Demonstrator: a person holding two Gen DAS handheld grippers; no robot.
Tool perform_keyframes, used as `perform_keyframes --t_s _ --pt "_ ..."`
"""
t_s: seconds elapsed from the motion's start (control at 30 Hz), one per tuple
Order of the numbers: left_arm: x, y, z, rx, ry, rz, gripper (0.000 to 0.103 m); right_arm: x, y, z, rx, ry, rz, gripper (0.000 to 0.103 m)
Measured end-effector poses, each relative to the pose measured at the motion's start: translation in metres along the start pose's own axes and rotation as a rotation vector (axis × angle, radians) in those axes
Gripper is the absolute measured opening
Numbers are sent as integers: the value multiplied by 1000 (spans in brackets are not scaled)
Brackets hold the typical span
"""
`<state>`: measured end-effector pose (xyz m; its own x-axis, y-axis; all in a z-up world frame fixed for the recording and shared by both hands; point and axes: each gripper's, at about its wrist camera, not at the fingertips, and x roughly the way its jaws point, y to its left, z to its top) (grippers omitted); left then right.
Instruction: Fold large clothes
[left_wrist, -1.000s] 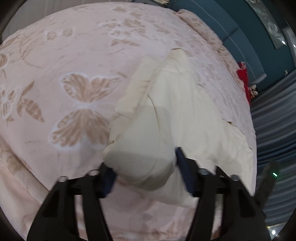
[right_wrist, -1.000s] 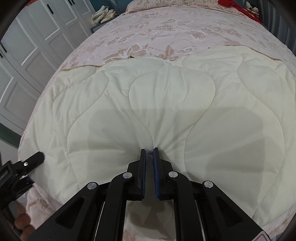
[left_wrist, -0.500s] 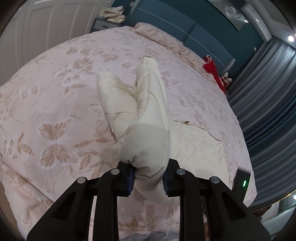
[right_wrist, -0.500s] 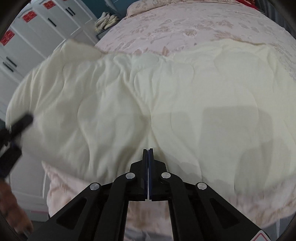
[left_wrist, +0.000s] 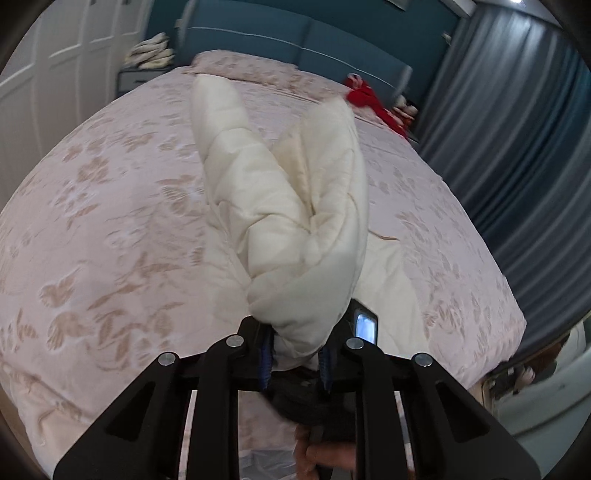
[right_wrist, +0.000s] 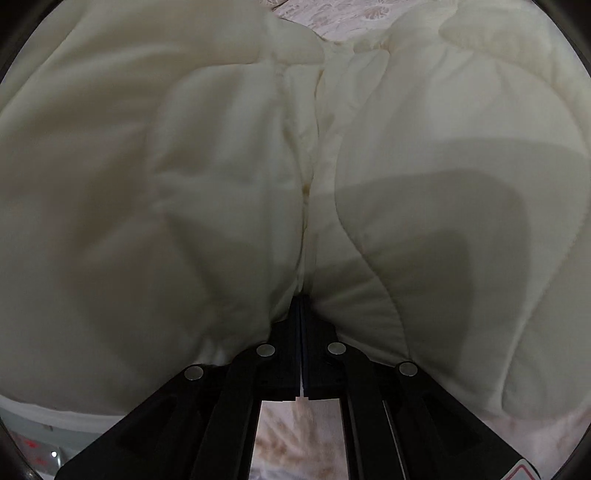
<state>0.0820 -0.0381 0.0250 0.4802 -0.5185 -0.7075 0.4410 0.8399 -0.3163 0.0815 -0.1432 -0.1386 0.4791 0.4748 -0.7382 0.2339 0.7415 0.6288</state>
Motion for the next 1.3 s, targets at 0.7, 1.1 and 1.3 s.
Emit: perform_keyframes --t_s 0.7,1.1,1.3 --pt "135 -134 -42 186 252 -21 17 -211 -105 -58 58 -206 -338 4" --pt "116 -147 -42 261 214 42 48 -261 -104 -36 42 -303 -316 31" --pt "53 -115 -29 223 114 81 92 -280 -68 0 -9 -393 -227 67"
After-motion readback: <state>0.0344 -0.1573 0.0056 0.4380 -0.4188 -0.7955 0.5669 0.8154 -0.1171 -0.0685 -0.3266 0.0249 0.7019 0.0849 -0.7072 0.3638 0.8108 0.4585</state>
